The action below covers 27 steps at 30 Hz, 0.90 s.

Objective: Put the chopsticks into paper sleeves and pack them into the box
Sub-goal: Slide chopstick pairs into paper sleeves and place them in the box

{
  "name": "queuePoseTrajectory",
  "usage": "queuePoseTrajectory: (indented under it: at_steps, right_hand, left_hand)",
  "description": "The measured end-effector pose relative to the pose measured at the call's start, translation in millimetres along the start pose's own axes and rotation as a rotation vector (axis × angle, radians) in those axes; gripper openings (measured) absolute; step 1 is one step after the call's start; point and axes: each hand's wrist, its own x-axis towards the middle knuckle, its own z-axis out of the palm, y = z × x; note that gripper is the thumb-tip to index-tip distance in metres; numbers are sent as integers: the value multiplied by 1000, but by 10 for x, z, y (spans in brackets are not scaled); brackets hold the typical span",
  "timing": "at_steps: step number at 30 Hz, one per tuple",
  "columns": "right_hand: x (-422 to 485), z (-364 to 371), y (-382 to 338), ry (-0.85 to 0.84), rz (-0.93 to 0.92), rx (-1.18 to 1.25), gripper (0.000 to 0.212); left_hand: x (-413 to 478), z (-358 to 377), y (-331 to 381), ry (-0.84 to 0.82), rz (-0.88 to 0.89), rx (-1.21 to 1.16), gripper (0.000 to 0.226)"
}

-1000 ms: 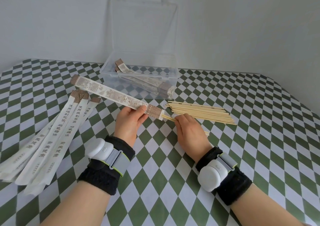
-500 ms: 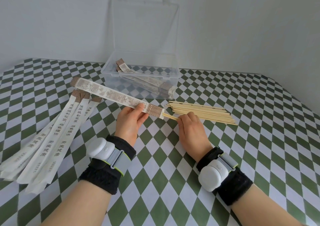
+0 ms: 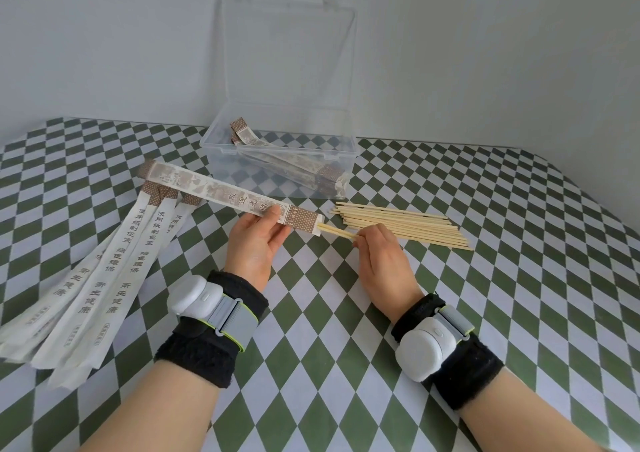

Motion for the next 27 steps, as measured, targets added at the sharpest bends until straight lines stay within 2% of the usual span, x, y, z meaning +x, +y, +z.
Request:
queuePoseTrajectory:
  at_steps: [4,7,13,27]
  right_hand:
    - [-13,-16,-25,-63,-70,45,23]
    - [-22,-45,-44,-104,-79,182,27]
    - [-22,-72,-37,-197,-111,390,34]
    - [-13,-79,-15,-258,-53,481,10]
  left_hand:
    - [-16,28,-24,-77,-26,43,11]
    - [-36,42,-28,-116,-53,56,11]
    - [-28,34,-7,-87,-38,0,11]
    - [-87,77,-16,-184,-37,84,11]
